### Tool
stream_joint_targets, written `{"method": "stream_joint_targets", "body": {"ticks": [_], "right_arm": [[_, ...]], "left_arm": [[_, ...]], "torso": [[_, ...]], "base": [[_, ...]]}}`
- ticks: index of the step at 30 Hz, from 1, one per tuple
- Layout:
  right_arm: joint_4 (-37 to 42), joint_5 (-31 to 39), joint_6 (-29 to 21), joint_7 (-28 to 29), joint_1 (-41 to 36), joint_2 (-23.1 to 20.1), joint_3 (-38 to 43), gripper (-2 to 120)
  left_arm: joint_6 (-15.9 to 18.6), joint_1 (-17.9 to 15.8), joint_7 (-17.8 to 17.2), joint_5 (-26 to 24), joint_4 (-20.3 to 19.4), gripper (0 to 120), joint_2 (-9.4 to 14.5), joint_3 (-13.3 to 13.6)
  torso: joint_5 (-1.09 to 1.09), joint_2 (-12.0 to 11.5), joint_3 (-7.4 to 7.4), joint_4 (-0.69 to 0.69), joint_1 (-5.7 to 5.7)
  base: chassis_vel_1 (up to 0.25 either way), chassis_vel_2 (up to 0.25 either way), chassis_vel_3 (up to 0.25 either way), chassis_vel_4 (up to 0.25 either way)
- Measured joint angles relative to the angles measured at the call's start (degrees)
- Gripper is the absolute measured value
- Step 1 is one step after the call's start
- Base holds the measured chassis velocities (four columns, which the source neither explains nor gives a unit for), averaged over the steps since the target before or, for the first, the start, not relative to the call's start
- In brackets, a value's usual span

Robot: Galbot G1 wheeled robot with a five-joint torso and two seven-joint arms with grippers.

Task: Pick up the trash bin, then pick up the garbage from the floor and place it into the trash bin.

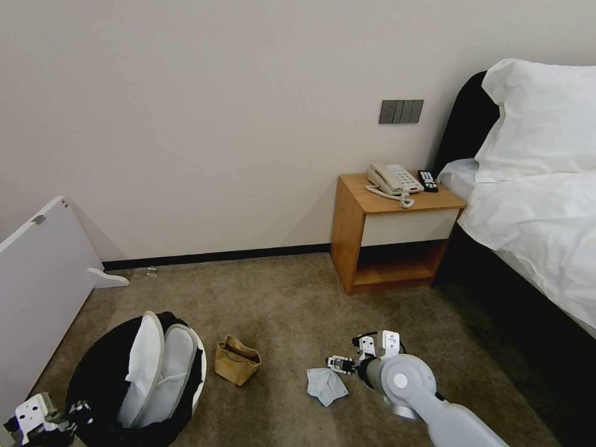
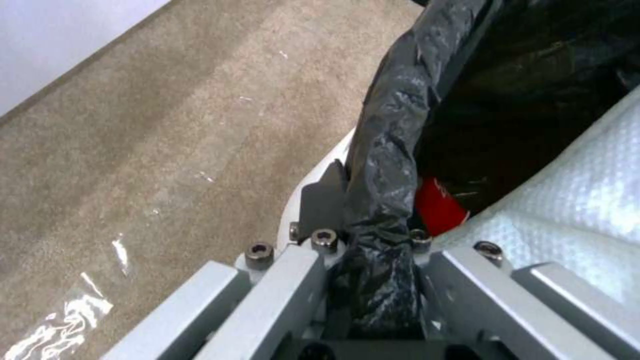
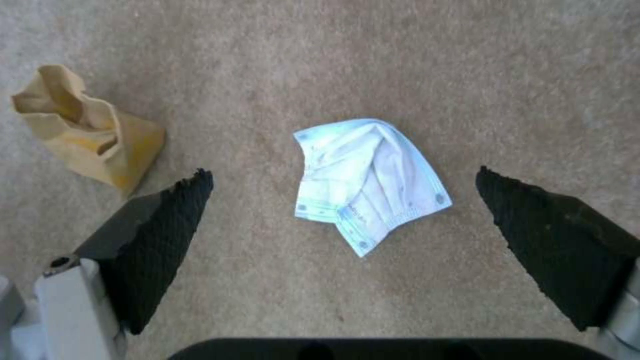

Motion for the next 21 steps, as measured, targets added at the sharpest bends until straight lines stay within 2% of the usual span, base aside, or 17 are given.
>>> {"method": "stream_joint_targets", "body": {"ticks": [21], "right_arm": [[-12.05, -6.19, 2.05, -5.58, 2.85, 6.78, -2.89, 98]], "left_arm": [[0.0, 1.14, 0.2, -0.14, -0.92, 2, 0.13, -0.58]], "torso": [[0.0, 0.0, 0.0, 0.0, 0.0]], "base": [[0.0, 0.0, 0.0, 0.0]]}}
